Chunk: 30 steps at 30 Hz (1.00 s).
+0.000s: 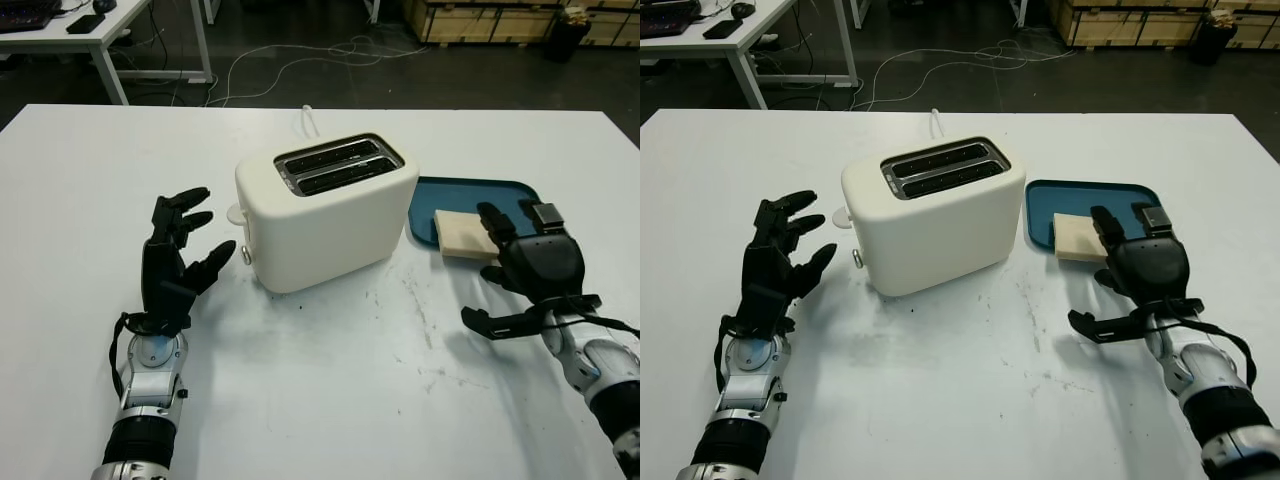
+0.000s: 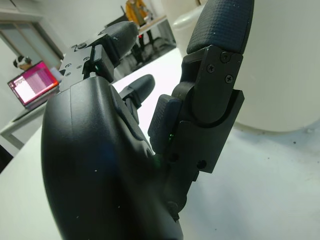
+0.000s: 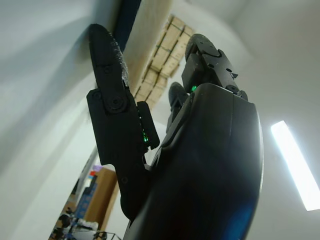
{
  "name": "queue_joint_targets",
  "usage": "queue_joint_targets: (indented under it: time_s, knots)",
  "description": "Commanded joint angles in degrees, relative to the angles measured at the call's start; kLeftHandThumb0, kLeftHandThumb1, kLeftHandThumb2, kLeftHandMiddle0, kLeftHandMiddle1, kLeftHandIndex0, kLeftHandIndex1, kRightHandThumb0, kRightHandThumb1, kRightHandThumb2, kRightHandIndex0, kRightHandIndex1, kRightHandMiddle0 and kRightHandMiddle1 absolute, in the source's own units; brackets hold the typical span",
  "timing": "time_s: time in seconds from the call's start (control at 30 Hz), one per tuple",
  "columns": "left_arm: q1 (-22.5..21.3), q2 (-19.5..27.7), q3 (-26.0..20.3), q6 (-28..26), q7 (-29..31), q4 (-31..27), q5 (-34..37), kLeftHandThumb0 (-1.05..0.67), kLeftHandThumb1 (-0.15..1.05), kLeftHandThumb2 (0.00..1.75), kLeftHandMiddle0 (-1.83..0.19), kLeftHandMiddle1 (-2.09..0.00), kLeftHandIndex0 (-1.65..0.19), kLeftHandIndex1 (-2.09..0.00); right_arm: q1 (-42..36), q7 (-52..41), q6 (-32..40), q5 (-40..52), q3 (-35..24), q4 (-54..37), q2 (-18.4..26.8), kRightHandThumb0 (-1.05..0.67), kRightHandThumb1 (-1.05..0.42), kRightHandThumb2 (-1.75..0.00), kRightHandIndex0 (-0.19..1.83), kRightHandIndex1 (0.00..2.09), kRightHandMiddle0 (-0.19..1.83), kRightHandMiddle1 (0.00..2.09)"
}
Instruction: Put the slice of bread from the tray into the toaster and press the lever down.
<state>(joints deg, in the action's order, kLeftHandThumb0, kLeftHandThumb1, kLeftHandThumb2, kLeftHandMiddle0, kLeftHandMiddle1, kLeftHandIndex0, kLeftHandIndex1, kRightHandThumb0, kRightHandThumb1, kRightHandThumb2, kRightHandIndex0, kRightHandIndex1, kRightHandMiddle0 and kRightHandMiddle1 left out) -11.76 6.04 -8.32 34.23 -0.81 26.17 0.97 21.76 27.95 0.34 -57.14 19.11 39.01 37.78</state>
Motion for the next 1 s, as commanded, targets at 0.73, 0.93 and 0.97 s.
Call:
queue_joint_targets:
  time_s: [0.73,0.93,0.97]
  knots:
    - [-1.66,0.23,-0.55,3.12,2.2,1.55,1.82,-1.05,0.92,0.15,0.0,-1.14,0.0,-1.02,8.64,11.86,-4.8,1.63,11.34,21.21,-3.66,-0.47,-0.92,-0.22,1.08,1.74,0.72,1.5]
    - [-1.86,0.1,-0.57,2.9,2.43,1.76,2.23,-1.05,0.92,0.13,0.0,-1.15,0.0,-1.03,9.22,13.32,-3.64,1.21,13.45,21.93,-3.48,-0.56,-0.92,-0.35,1.22,1.75,0.88,1.74]
    - [-1.9,0.07,-0.57,2.89,2.41,1.84,2.22,-1.05,0.92,0.13,0.0,-1.15,0.0,-1.03,9.22,13.89,-3.6,1.21,13.62,21.88,-3.43,-0.56,-0.92,-0.36,1.21,1.75,0.87,1.74]
